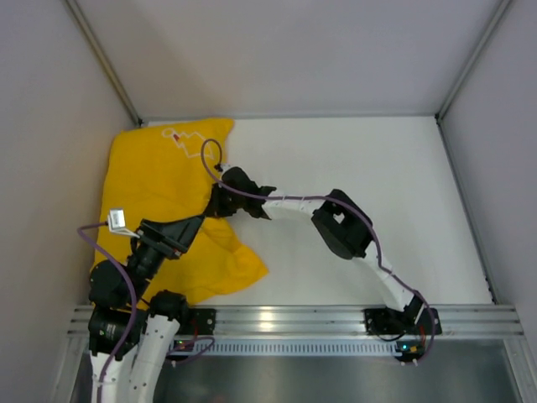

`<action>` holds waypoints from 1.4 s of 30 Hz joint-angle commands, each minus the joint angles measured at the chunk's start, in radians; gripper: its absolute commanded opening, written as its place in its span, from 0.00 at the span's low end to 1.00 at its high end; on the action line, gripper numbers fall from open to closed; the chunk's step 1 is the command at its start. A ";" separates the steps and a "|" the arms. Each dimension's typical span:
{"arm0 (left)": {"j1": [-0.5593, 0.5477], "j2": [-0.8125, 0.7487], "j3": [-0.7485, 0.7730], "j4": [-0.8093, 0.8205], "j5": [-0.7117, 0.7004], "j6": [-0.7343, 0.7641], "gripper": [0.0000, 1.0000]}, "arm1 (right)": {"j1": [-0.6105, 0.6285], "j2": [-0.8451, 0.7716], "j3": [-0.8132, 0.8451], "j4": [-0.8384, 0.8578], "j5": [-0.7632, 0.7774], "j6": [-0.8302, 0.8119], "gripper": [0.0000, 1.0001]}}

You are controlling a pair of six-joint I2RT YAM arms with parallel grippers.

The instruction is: Remove the pillowcase from the pillow

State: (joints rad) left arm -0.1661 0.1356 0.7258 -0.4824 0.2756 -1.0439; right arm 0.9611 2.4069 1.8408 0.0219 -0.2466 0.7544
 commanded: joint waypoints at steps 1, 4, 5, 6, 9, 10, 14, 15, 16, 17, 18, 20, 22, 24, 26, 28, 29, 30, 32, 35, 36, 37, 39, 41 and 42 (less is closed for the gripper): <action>0.005 0.010 0.035 -0.025 -0.001 0.013 0.93 | -0.068 -0.083 -0.124 -0.102 0.082 -0.092 0.00; 0.005 0.010 0.029 -0.039 -0.013 0.015 0.93 | -0.134 -0.233 -0.298 -0.067 0.109 -0.121 0.00; 0.005 0.010 0.024 -0.039 -0.015 0.009 0.93 | -0.160 -0.273 -0.352 -0.050 0.104 -0.101 0.00; 0.005 0.015 0.014 -0.039 -0.018 0.005 0.93 | -0.223 -0.345 -0.455 -0.006 0.090 -0.090 0.00; 0.007 0.022 -0.005 -0.038 -0.010 -0.025 0.92 | -0.321 -0.496 -0.613 0.058 0.061 -0.081 0.00; 0.005 0.024 -0.015 -0.039 -0.006 -0.030 0.91 | -0.382 -0.534 -0.702 0.064 0.066 -0.090 0.00; 0.005 0.027 -0.028 -0.038 -0.007 -0.019 0.91 | -0.499 -0.844 -0.944 0.067 0.137 -0.098 0.00; 0.007 0.027 -0.028 -0.039 -0.010 -0.018 0.91 | -0.507 -0.906 -1.038 0.066 0.168 -0.093 0.00; 0.007 0.027 -0.031 -0.038 -0.012 -0.021 0.91 | -0.509 -0.960 -1.076 0.059 0.220 -0.087 0.00; 0.007 0.029 -0.037 -0.038 -0.013 -0.027 0.91 | -0.504 -1.017 -1.118 0.052 0.234 -0.063 0.00; 0.007 0.030 -0.039 -0.038 -0.013 -0.028 0.91 | -0.496 -1.113 -1.159 0.055 0.242 -0.040 0.00; 0.007 0.035 -0.043 -0.039 -0.007 -0.027 0.91 | -0.447 -1.198 -1.284 0.062 0.314 0.023 0.00; 0.007 0.039 -0.046 -0.039 0.002 -0.025 0.91 | -0.376 -1.307 -1.404 0.062 0.393 0.089 0.00; 0.007 0.035 -0.054 -0.039 0.014 -0.024 0.91 | -0.270 -1.374 -1.523 0.142 0.418 0.192 0.00; 0.007 0.035 -0.061 -0.038 0.022 -0.021 0.91 | -0.176 -1.329 -1.537 0.183 0.464 0.242 0.00; 0.007 0.042 -0.074 -0.038 0.033 -0.019 0.90 | -0.044 -1.242 -1.462 0.249 0.436 0.215 0.03; 0.007 0.048 -0.080 -0.039 0.043 -0.021 0.90 | -0.007 -1.135 -1.416 0.259 0.417 0.171 0.25; 0.007 0.053 -0.088 -0.039 0.050 -0.024 0.89 | 0.028 -1.078 -1.299 0.256 0.388 0.139 0.38; 0.007 0.062 -0.092 -0.039 0.057 -0.030 0.89 | 0.097 -0.981 -1.171 0.147 0.342 0.085 0.58; 0.007 0.078 -0.094 -0.038 0.077 -0.031 0.89 | 0.131 -0.928 -1.025 -0.017 0.412 0.042 0.78; 0.007 0.085 -0.094 -0.041 0.095 -0.030 0.88 | 0.131 -0.969 -1.014 -0.054 0.440 0.037 0.83; 0.007 0.090 -0.100 -0.048 0.099 -0.033 0.87 | 0.131 -1.000 -1.014 -0.080 0.498 0.027 0.97; 0.007 0.104 -0.121 -0.073 0.097 -0.051 0.86 | 0.131 -1.110 -1.019 -0.154 0.568 -0.001 1.00; 0.007 0.105 -0.182 -0.073 0.093 -0.080 0.86 | 0.120 -1.207 -1.020 -0.238 0.605 -0.013 1.00; 0.007 0.105 -0.202 -0.074 0.091 -0.090 0.86 | 0.081 -1.238 -1.022 -0.266 0.618 -0.015 0.99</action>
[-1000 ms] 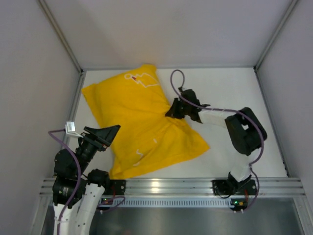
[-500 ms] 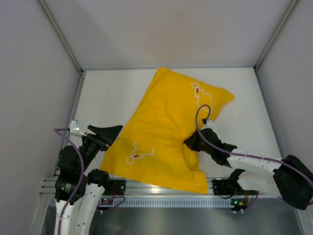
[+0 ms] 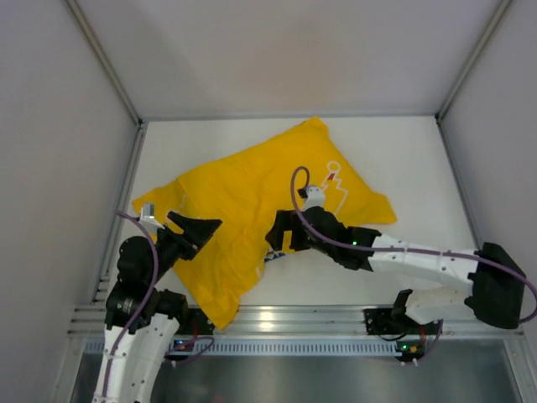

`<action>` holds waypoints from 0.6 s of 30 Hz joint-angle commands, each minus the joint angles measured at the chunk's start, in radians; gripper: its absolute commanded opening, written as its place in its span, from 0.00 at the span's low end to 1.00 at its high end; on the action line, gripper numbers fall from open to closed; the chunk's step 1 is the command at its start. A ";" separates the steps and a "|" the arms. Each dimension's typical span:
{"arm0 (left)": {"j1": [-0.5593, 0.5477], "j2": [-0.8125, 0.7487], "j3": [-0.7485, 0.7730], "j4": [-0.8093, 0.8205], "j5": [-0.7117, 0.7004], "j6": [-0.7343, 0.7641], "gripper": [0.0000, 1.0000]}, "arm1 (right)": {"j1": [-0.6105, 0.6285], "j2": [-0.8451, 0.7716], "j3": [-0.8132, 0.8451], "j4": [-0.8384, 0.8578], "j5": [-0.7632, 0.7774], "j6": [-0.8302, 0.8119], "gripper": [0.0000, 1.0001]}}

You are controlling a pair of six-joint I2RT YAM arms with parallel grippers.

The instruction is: Remove the pillowcase from the pillow

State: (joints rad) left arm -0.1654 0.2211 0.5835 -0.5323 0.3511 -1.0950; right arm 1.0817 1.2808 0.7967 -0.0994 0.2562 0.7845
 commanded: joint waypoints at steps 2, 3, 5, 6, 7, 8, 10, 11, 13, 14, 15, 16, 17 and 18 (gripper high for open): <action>0.006 0.020 -0.109 -0.021 0.003 -0.060 0.85 | -0.112 -0.184 -0.011 -0.169 0.082 -0.065 0.99; 0.006 0.020 -0.122 -0.021 -0.001 -0.063 0.84 | -0.212 -0.201 -0.028 -0.169 0.007 -0.074 1.00; 0.006 0.021 -0.142 -0.023 -0.012 -0.075 0.84 | -0.333 -0.221 -0.066 -0.163 -0.085 -0.097 0.99; 0.006 0.023 -0.145 -0.023 -0.012 -0.078 0.84 | -0.430 -0.218 -0.070 -0.164 -0.153 -0.116 1.00; 0.006 0.024 -0.146 -0.021 -0.012 -0.089 0.84 | -0.463 -0.212 -0.071 -0.164 -0.164 -0.155 1.00; 0.006 0.026 -0.149 -0.023 -0.014 -0.095 0.84 | -0.509 -0.196 -0.067 -0.164 -0.170 -0.168 1.00; 0.006 0.023 -0.152 -0.023 -0.015 -0.106 0.84 | -0.537 -0.181 -0.057 -0.163 -0.231 -0.195 0.99; 0.006 0.020 -0.149 -0.031 -0.018 -0.109 0.81 | -0.539 -0.167 -0.045 -0.158 -0.250 -0.200 1.00; 0.006 0.003 -0.137 -0.038 -0.020 -0.089 0.79 | -0.525 -0.172 -0.056 -0.084 -0.368 -0.212 0.99; 0.006 -0.002 -0.129 -0.043 -0.021 -0.079 0.78 | -0.484 -0.175 -0.065 -0.059 -0.389 -0.217 0.99; 0.006 -0.009 -0.113 -0.047 -0.023 -0.069 0.77 | -0.453 -0.178 -0.062 -0.046 -0.376 -0.226 1.00; 0.006 -0.025 -0.103 -0.049 -0.018 -0.048 0.77 | -0.416 -0.173 -0.056 -0.052 -0.355 -0.249 0.99; 0.006 -0.034 -0.094 -0.049 -0.012 -0.037 0.77 | -0.352 -0.169 -0.033 -0.068 -0.324 -0.258 0.99; 0.006 -0.043 -0.082 -0.049 -0.011 -0.032 0.77 | -0.333 -0.161 -0.022 -0.086 -0.248 -0.249 1.00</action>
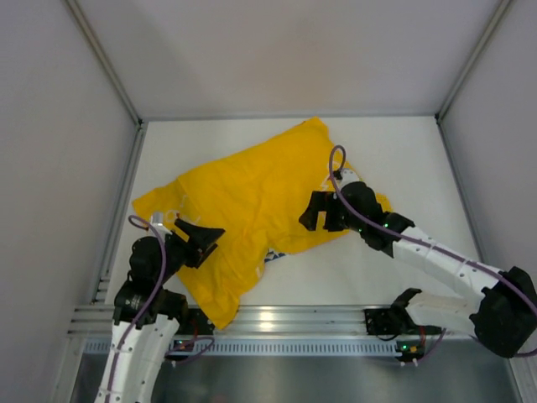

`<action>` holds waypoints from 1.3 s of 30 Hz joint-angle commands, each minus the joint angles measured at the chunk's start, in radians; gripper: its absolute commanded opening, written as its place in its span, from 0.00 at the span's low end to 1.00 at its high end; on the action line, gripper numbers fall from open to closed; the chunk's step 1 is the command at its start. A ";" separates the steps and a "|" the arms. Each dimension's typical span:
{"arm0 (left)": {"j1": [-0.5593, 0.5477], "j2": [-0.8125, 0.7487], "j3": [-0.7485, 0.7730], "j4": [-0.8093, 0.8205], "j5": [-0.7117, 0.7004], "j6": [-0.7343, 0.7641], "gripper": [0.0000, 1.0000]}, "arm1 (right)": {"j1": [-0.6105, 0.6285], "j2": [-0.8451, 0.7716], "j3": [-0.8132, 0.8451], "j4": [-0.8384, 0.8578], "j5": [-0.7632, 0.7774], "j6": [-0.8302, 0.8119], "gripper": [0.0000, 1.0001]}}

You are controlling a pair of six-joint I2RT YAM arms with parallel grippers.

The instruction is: Remove the pillowcase from the pillow

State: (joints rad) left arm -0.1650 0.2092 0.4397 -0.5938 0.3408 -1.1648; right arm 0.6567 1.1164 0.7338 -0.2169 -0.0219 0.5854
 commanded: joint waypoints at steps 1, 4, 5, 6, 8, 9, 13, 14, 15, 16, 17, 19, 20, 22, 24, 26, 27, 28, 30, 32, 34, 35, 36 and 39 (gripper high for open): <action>0.005 -0.051 0.063 0.012 0.000 0.039 0.77 | 0.103 0.013 0.044 0.027 0.057 -0.047 1.00; 0.005 -0.080 0.065 0.011 -0.002 0.016 0.76 | 0.103 0.075 0.056 0.051 0.042 -0.067 0.99; 0.005 -0.083 0.062 0.011 -0.006 0.013 0.76 | 0.103 0.095 0.088 0.048 0.039 -0.073 0.99; 0.005 -0.083 0.063 -0.009 -0.029 0.010 0.76 | 0.103 0.115 0.105 0.048 0.056 -0.082 1.00; 0.005 -0.076 0.070 -0.035 -0.062 0.001 0.73 | 0.098 0.160 0.140 0.100 0.054 -0.097 1.00; 0.005 -0.067 0.068 -0.041 -0.081 -0.006 0.73 | 0.092 0.175 0.154 0.128 0.047 -0.108 1.00; 0.005 -0.022 0.067 -0.041 -0.120 -0.004 0.70 | 0.014 0.328 0.283 0.171 -0.022 -0.102 0.88; 0.005 -0.011 0.070 -0.040 -0.135 -0.003 0.70 | -0.011 0.353 0.339 0.172 -0.015 -0.105 0.86; 0.005 0.005 0.070 -0.041 -0.149 -0.012 0.69 | -0.023 0.377 0.367 0.169 0.015 -0.105 0.83; 0.005 0.040 0.070 -0.040 -0.166 -0.022 0.69 | -0.040 0.425 0.415 0.160 0.014 -0.098 0.79; 0.005 0.062 0.064 -0.038 -0.215 -0.038 0.67 | -0.084 0.448 0.432 0.149 0.004 -0.082 0.77; 0.005 0.146 0.024 -0.018 -0.249 -0.072 0.61 | -0.126 0.500 0.447 0.114 -0.021 -0.026 0.60; 0.005 0.180 0.008 0.044 -0.250 -0.072 0.54 | -0.159 0.510 0.443 0.096 -0.019 -0.010 0.53; 0.004 0.323 -0.019 0.080 -0.234 -0.085 0.45 | -0.184 0.504 0.370 0.083 0.011 0.037 0.38; -0.002 0.466 -0.004 0.147 -0.210 -0.056 0.38 | -0.213 0.485 0.307 0.085 0.045 0.082 0.38; -0.008 0.548 0.033 0.154 -0.230 -0.026 0.38 | -0.218 0.439 0.215 0.088 0.068 0.100 0.40; -0.028 0.603 0.051 0.154 -0.277 -0.003 0.39 | -0.218 0.419 0.182 0.091 0.069 0.119 0.42; -0.042 0.627 0.085 0.155 -0.316 0.004 0.40 | -0.218 0.380 0.121 0.083 0.100 0.131 0.46; -0.090 0.709 0.115 0.179 -0.440 0.039 0.44 | -0.223 0.315 0.057 0.071 0.119 0.178 0.49; -0.116 0.798 0.194 0.184 -0.471 0.092 0.46 | -0.230 0.280 -0.036 0.071 0.112 0.226 0.50; -0.143 0.968 0.288 0.206 -0.470 0.115 0.48 | -0.232 0.228 -0.123 0.073 0.099 0.249 0.51; -0.175 1.092 0.332 0.213 -0.453 0.141 0.49 | -0.232 0.208 -0.154 0.077 0.090 0.281 0.52; -0.201 1.145 0.374 0.213 -0.444 0.151 0.50 | -0.232 0.159 -0.209 0.077 0.085 0.290 0.52; -0.303 1.286 0.522 0.210 -0.457 0.183 0.52 | -0.230 0.007 -0.289 0.080 0.076 0.298 0.53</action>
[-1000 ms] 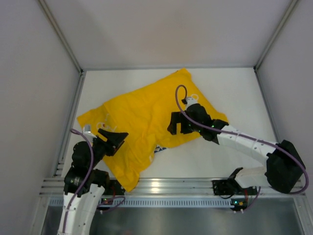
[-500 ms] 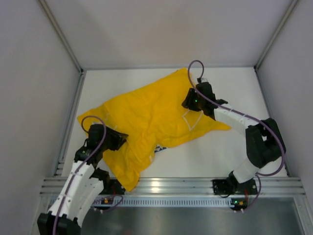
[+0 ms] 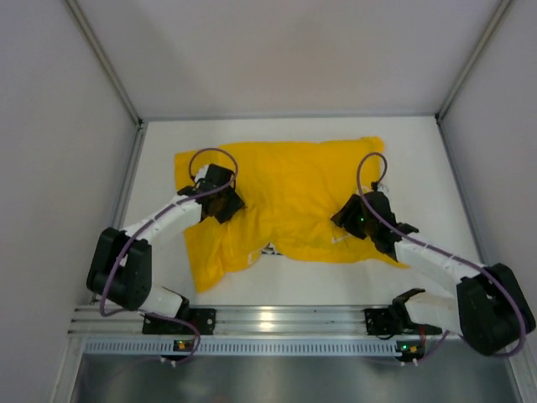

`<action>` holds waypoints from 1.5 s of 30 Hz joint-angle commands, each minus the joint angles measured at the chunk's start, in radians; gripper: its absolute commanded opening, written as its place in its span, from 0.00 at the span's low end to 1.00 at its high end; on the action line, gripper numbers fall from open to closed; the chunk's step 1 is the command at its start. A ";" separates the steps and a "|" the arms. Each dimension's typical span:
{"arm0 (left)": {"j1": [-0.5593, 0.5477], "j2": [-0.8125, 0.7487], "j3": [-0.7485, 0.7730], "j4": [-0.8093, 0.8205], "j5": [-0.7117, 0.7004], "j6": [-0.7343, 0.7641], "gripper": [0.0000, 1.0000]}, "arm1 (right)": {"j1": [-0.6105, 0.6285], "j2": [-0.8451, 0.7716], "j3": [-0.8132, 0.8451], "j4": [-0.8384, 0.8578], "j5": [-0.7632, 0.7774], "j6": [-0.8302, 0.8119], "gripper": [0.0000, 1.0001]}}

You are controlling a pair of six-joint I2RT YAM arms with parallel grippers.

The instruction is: Remove the pillowcase from the pillow

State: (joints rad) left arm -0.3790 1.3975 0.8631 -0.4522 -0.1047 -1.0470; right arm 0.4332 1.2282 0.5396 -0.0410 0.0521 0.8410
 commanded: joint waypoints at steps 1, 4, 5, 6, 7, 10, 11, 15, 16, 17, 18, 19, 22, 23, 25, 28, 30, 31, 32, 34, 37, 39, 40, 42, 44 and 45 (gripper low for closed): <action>-0.107 0.103 0.114 0.070 -0.042 0.059 0.52 | -0.007 -0.152 -0.119 -0.109 0.008 0.029 0.54; -0.152 0.017 0.065 0.120 -0.104 0.002 0.52 | -0.010 -0.318 -0.077 -0.252 0.103 -0.055 0.56; -0.158 -0.041 0.022 0.136 -0.104 -0.008 0.52 | -0.010 -0.350 -0.055 -0.293 0.164 -0.090 0.57; -0.159 -0.064 0.007 0.139 -0.099 -0.010 0.52 | -0.010 -0.399 -0.012 -0.371 0.193 -0.098 0.58; -0.161 -0.086 -0.004 0.139 -0.090 -0.007 0.52 | -0.017 -0.420 0.008 -0.397 0.215 -0.106 0.59; -0.178 -0.207 -0.077 0.136 -0.072 -0.010 0.53 | -0.019 -0.428 0.086 -0.421 0.163 -0.157 0.65; -0.192 -0.297 -0.105 0.135 -0.084 -0.028 0.55 | -0.019 -0.411 0.111 -0.422 0.132 -0.196 0.69; -0.219 -0.547 -0.232 0.031 -0.157 -0.107 0.99 | 0.028 -0.216 0.303 -0.450 0.005 -0.304 0.81; -0.219 -0.596 -0.268 0.008 -0.168 -0.110 0.99 | 0.117 -0.187 0.339 -0.462 0.076 -0.312 0.83; -0.219 -0.674 -0.269 -0.025 -0.187 -0.108 0.99 | 0.175 -0.164 0.371 -0.482 0.136 -0.310 0.87; -0.219 -0.707 -0.265 -0.101 -0.226 -0.099 0.99 | 0.232 -0.123 0.428 -0.485 0.187 -0.306 0.96; -0.219 -0.739 -0.257 -0.136 -0.251 -0.090 0.99 | 0.321 -0.101 0.454 -0.485 0.225 -0.298 0.99; -0.219 -0.792 -0.182 -0.314 -0.375 -0.076 0.99 | 0.392 -0.015 0.525 -0.444 0.197 -0.250 1.00; -0.218 -0.784 -0.136 -0.362 -0.400 -0.094 0.99 | 0.409 0.002 0.542 -0.429 0.201 -0.241 0.99; -0.218 -0.773 -0.107 -0.416 -0.418 -0.100 0.99 | 0.464 0.077 0.601 -0.409 0.235 -0.230 0.99; -0.219 -0.752 -0.092 -0.424 -0.417 -0.104 0.99 | 0.498 0.209 0.698 -0.399 0.224 -0.200 1.00; -0.218 -0.736 -0.091 -0.431 -0.411 -0.119 0.99 | 0.504 0.311 0.771 -0.402 0.187 -0.160 0.95; -0.218 -0.736 -0.098 -0.433 -0.400 -0.133 0.99 | 0.521 0.344 0.798 -0.401 0.177 -0.152 0.93; -0.219 -0.744 -0.104 -0.436 -0.395 -0.139 0.99 | 0.536 0.370 0.822 -0.402 0.189 -0.151 0.91; -0.219 -0.764 -0.130 -0.437 -0.395 -0.156 0.99 | 0.570 0.447 0.894 -0.405 0.224 -0.143 0.84; -0.219 -0.818 -0.144 -0.480 -0.426 -0.174 0.99 | 0.576 0.536 0.973 -0.453 0.239 -0.111 0.80; -0.218 -0.856 -0.141 -0.525 -0.460 -0.177 0.99 | 0.584 0.577 1.008 -0.470 0.262 -0.105 0.80; -0.219 -0.868 -0.133 -0.536 -0.469 -0.173 0.99 | 0.588 0.589 1.016 -0.471 0.262 -0.094 0.80; -0.219 -0.896 -0.124 -0.574 -0.490 -0.173 0.99 | 0.595 0.632 1.052 -0.484 0.258 -0.089 0.78; -0.219 -0.920 -0.115 -0.583 -0.495 -0.168 0.99 | 0.611 0.672 1.102 -0.552 0.296 -0.085 0.77; -0.219 -0.928 -0.115 -0.583 -0.495 -0.165 0.99 | 0.618 0.709 1.150 -0.574 0.314 -0.083 0.77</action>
State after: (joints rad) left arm -0.5964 0.4923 0.7235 -0.9806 -0.5541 -1.2064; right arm 1.0172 1.8835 1.5768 -0.5240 0.2939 0.7345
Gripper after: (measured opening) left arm 0.990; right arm 0.772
